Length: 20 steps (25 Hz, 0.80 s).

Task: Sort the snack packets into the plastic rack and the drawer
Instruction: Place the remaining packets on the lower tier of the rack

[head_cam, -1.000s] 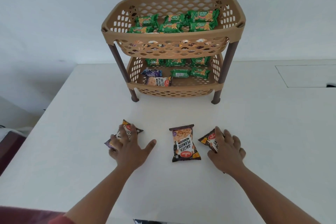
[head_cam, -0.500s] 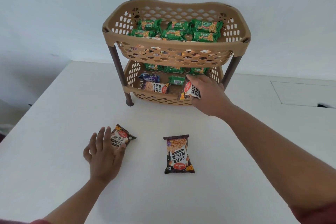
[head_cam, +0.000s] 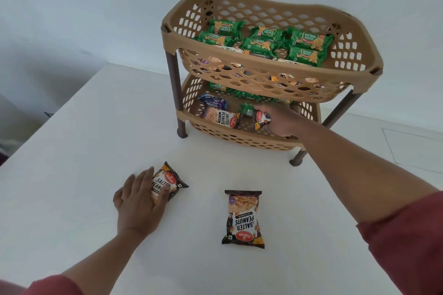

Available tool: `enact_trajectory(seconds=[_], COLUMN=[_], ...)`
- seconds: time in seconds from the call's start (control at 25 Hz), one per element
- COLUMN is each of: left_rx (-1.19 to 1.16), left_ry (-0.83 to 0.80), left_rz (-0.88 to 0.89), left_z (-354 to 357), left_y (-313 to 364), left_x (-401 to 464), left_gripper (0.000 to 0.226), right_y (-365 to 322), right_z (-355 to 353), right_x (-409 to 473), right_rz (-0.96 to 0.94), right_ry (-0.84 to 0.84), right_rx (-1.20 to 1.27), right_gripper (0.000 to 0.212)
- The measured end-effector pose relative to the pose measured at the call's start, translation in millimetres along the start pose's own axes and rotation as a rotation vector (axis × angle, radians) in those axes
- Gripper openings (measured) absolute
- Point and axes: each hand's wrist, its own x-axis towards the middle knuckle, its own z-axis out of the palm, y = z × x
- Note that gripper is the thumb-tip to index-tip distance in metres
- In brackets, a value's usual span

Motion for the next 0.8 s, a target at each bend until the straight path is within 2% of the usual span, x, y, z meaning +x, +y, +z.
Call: enact_trajectory(seconds=[0.16,0.24,0.32,0.4,0.52,0.64,0.8], left_rx=[0.006,0.003,0.007,0.01,0.006,0.01,0.001], left_ry=[0.004,0.007,0.006,0.004,0.002,-0.004,0.003], left_rz=[0.004,0.006,0.005,0.003,0.002,-0.001,0.002], left_z=[1.5,0.7,-0.3,-1.2,-1.9,-1.2,-1.3], left_y=[-1.1,-0.8,0.0,0.8,1.9,1.6,1.1], left_x=[0.8,0.1,0.0,0.2,0.6,0.3,-0.3], left_gripper=[0.075,0.075,0.076,0.076,0.077,0.076,0.076], right_y=[6.2,8.1,9.8,9.9,7.8,0.7,-5.1], right_z=[13.6,13.3,6.3,3.0,13.7,30.6,20.9], right_x=[13.9,18.2,23.0,25.4,26.3,24.1,16.2], right_rz=[-0.009,-0.009,-0.034,-0.042,-0.002,0.029,0.046], right_ry=[-0.1,-0.131,-0.079,0.034,0.034,-0.023,0.08], right_rx=[-0.031,0.046,0.201,0.299,0.265,0.234,0.243], right_gripper=[0.085,0.083,0.065,0.032,0.012,0.014,0.011])
